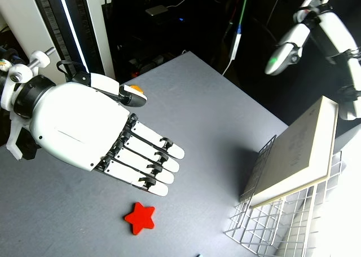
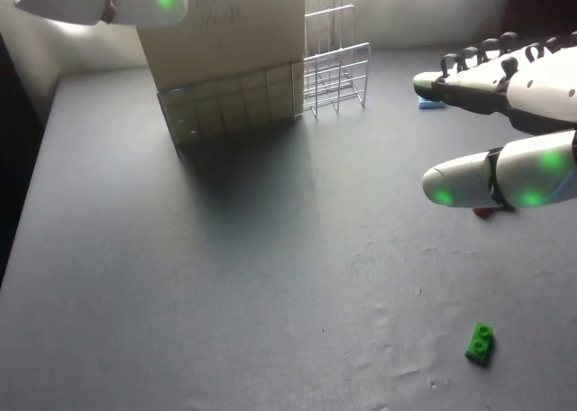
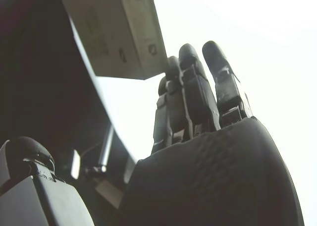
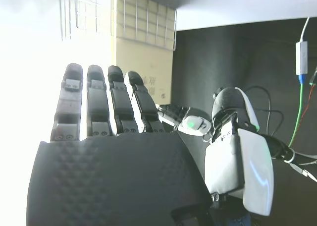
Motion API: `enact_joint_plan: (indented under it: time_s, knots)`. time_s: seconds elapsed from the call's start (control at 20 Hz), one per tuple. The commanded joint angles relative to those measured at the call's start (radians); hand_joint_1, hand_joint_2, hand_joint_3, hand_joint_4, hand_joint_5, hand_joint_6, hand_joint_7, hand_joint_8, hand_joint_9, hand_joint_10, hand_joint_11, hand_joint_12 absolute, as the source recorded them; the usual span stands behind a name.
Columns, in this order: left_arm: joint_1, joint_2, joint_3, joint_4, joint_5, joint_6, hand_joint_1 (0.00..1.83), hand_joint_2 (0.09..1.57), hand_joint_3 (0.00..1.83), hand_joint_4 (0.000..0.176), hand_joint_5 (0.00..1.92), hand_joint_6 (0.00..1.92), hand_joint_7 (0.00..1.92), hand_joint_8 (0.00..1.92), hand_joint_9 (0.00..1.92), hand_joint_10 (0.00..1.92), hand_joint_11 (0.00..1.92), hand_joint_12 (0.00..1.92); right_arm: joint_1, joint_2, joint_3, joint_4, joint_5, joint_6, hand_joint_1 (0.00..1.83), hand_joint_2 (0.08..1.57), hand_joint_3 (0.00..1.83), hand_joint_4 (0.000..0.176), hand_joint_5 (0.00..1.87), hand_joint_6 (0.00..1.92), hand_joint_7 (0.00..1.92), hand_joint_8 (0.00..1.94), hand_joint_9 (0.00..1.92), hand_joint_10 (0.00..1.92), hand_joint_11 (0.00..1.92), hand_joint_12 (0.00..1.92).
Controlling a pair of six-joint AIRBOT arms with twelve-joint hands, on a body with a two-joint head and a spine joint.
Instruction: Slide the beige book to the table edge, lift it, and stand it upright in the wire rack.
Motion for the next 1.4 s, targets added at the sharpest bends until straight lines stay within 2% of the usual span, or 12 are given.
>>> enact_joint_plan:
  time_s: [0.0, 0.05, 0.1, 0.15, 0.25, 0.3, 0.35, 0.6, 1.15, 1.25, 1.3, 1.35]
  knots:
    - [-0.022, 0.018, 0.0, 0.015, 0.115, 0.003, 0.46, 0.83, 0.0, 0.0, 0.45, 0.15, 0.57, 0.31, 0.59, 0.25, 0.18, 0.75, 0.014, 0.007, -0.004, -0.019, 0.009, 0.0, 0.0, 1.12, 0.0, 0.0, 0.22, 0.05, 0.32, 0.02, 0.19, 0.26, 0.0, 0.63]
    - [-0.027, 0.022, -0.002, 0.015, 0.115, 0.004, 0.46, 0.83, 0.0, 0.0, 0.45, 0.15, 0.57, 0.31, 0.59, 0.25, 0.18, 0.75, 0.014, 0.007, -0.004, -0.019, 0.009, -0.001, 0.0, 1.12, 0.0, 0.0, 0.22, 0.05, 0.32, 0.02, 0.19, 0.26, 0.0, 0.63]
    - [-0.031, 0.026, 0.0, 0.015, 0.12, 0.005, 0.47, 0.79, 0.0, 0.0, 0.44, 0.15, 0.39, 0.76, 0.49, 0.57, 0.18, 0.85, 0.014, 0.007, -0.005, -0.019, 0.009, -0.001, 0.0, 1.11, 0.0, 0.0, 0.24, 0.07, 0.35, 0.02, 0.05, 0.66, 0.0, 0.89]
    - [-0.032, 0.026, 0.006, 0.015, 0.137, 0.005, 0.47, 0.79, 0.0, 0.0, 0.44, 0.15, 0.39, 0.76, 0.49, 0.57, 0.18, 0.85, 0.014, 0.007, -0.005, -0.019, 0.009, -0.001, 0.0, 1.11, 0.0, 0.0, 0.24, 0.07, 0.35, 0.02, 0.05, 0.66, 0.0, 0.89]
    - [-0.044, 0.017, 0.041, 0.015, 0.182, 0.004, 0.46, 0.8, 0.0, 0.0, 0.32, 0.03, 0.37, 0.46, 0.37, 0.48, 0.01, 0.9, 0.015, 0.007, -0.005, -0.019, 0.009, -0.001, 0.0, 1.1, 0.0, 0.0, 0.17, 0.04, 0.24, 0.01, 0.0, 0.49, 0.0, 0.52]
    - [-0.052, 0.016, 0.057, 0.015, 0.195, 0.005, 0.45, 0.78, 0.0, 0.0, 0.24, 0.0, 0.42, 0.09, 0.4, 0.16, 0.0, 0.81, 0.015, 0.007, -0.005, -0.019, 0.009, -0.001, 0.0, 1.1, 0.0, 0.0, 0.09, 0.01, 0.12, 0.0, 0.0, 0.22, 0.0, 0.17]
    - [-0.057, 0.02, 0.061, 0.015, 0.209, 0.005, 0.45, 0.78, 0.0, 0.0, 0.22, 0.0, 0.39, 0.02, 0.38, 0.06, 0.0, 0.75, 0.014, 0.008, -0.005, -0.019, 0.009, -0.001, 0.0, 1.1, 0.0, 0.0, 0.02, 0.01, 0.03, 0.0, 0.0, 0.04, 0.0, 0.03]
    - [-0.067, 0.061, 0.025, 0.015, 0.236, 0.01, 0.47, 0.77, 0.0, 0.0, 0.26, 0.01, 0.4, 0.01, 0.39, 0.02, 0.0, 0.73, 0.014, 0.008, -0.005, -0.019, 0.009, -0.001, 0.0, 1.11, 0.0, 0.0, 0.0, 0.0, 0.0, 0.0, 0.0, 0.0, 0.0, 0.0]
    - [0.02, 0.223, -0.207, 0.015, 0.2, 0.021, 0.5, 0.77, 0.01, 0.0, 0.42, 0.03, 0.54, 0.03, 0.53, 0.04, 0.03, 0.8, 0.014, 0.009, -0.007, -0.019, 0.009, -0.001, 0.0, 1.13, 0.01, 0.0, 0.07, 0.03, 0.11, 0.04, 0.09, 0.04, 0.01, 0.01]
    - [0.025, 0.229, -0.224, 0.015, 0.193, 0.03, 0.48, 0.79, 0.01, 0.0, 0.43, 0.02, 0.57, 0.04, 0.56, 0.05, 0.06, 0.88, 0.015, 0.009, -0.007, -0.019, 0.009, -0.001, 0.0, 1.12, 0.0, 0.0, 0.23, 0.07, 0.31, 0.07, 0.22, 0.21, 0.0, 0.7]
    - [0.025, 0.229, -0.232, 0.015, 0.193, 0.037, 0.49, 0.79, 0.0, 0.0, 0.47, 0.04, 0.6, 0.05, 0.59, 0.06, 0.08, 0.89, 0.015, 0.009, -0.007, -0.019, 0.009, -0.001, 0.0, 1.11, 0.0, 0.0, 0.28, 0.15, 0.38, 0.1, 0.17, 0.47, 0.0, 0.93]
    - [0.027, 0.226, -0.239, 0.015, 0.18, 0.043, 0.49, 0.8, 0.0, 0.0, 0.45, 0.13, 0.54, 0.27, 0.55, 0.24, 0.1, 0.93, 0.015, 0.009, -0.007, -0.019, 0.009, -0.001, 0.0, 1.12, 0.0, 0.0, 0.29, 0.29, 0.43, 0.18, 0.09, 0.84, 0.0, 1.15]
